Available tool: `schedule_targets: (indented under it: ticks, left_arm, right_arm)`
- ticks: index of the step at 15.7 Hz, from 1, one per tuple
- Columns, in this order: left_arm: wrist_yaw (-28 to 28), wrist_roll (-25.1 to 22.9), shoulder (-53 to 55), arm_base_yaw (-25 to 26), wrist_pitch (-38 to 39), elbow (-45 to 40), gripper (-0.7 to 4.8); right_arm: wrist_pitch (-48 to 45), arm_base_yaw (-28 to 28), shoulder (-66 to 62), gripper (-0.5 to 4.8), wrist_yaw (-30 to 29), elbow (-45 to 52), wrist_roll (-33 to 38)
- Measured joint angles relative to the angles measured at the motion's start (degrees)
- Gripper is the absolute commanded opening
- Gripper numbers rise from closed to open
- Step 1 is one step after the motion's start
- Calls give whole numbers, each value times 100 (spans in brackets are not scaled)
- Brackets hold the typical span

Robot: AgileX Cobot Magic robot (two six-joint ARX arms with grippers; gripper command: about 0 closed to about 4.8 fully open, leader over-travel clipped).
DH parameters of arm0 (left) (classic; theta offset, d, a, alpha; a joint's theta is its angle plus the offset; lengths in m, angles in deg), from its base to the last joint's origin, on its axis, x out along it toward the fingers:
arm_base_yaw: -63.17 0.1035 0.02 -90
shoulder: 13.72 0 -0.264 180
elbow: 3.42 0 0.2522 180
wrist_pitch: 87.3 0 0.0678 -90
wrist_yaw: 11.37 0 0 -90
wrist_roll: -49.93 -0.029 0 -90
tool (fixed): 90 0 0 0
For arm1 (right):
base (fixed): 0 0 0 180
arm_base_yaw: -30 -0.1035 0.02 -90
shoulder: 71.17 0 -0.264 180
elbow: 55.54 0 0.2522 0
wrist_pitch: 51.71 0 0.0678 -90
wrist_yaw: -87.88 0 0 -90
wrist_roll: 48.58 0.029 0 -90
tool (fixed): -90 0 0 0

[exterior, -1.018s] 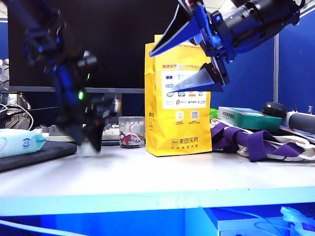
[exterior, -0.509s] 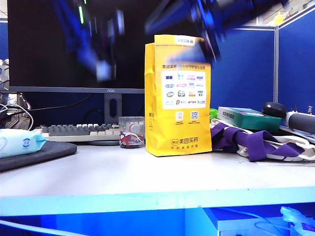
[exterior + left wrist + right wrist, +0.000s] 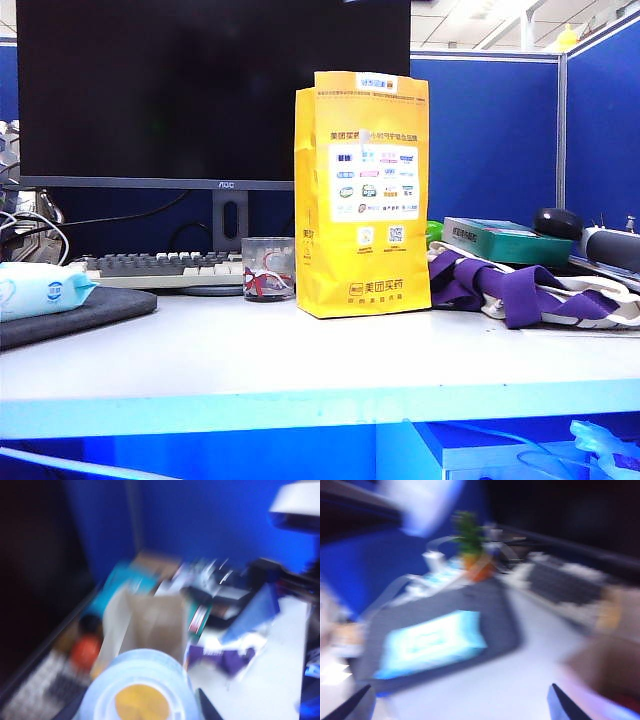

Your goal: Pick up the transparent tape and throw it into the yellow paper bag.

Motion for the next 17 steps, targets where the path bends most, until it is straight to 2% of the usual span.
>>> schedule_targets:
  ticks: [2, 5, 6, 10, 11, 12, 13, 14, 15, 16, 17]
  left_arm:
    - [155, 11, 140, -2, -284, -2, 247]
    - [970, 188, 597, -13, -975, -11, 247]
    - [1207, 398, 850, -44, -1434, -11, 247]
    - [1451, 874, 1508, -398, -2656, -15, 247]
    - [1438, 914, 1644, -520, -2879, -15, 261]
    - [1344, 920, 1781, -686, -3001, -15, 337]
    - [1202, 925, 1856, -774, -3051, -15, 479]
    - [909, 940, 1904, -824, -3058, -15, 479]
    - [352, 953, 1921, -822, -3106, -15, 479]
    - [59, 1113, 1921, -793, -3143, -11, 479]
    - [4, 1211, 1915, -787, -3143, -9, 479]
  right_arm:
    - [684, 31, 46, 473, 584, -367, -448]
    - [1091, 160, 396, 473, 1416, -424, -765]
    - [1126, 225, 566, 473, 1478, -439, -787]
    - [1502, 234, 710, 473, 1473, -457, -798]
    - [1602, 236, 697, 473, 1491, -457, -804]
    - [1676, 240, 675, 473, 1543, -457, -815]
    - [1709, 240, 673, 473, 1596, -457, -828]
    - [1714, 245, 675, 474, 1620, -457, -844]
    - [1722, 249, 678, 474, 1633, -457, -846]
    - [1725, 247, 678, 474, 1635, -457, -846]
    - [1731, 247, 678, 474, 1633, -455, -846]
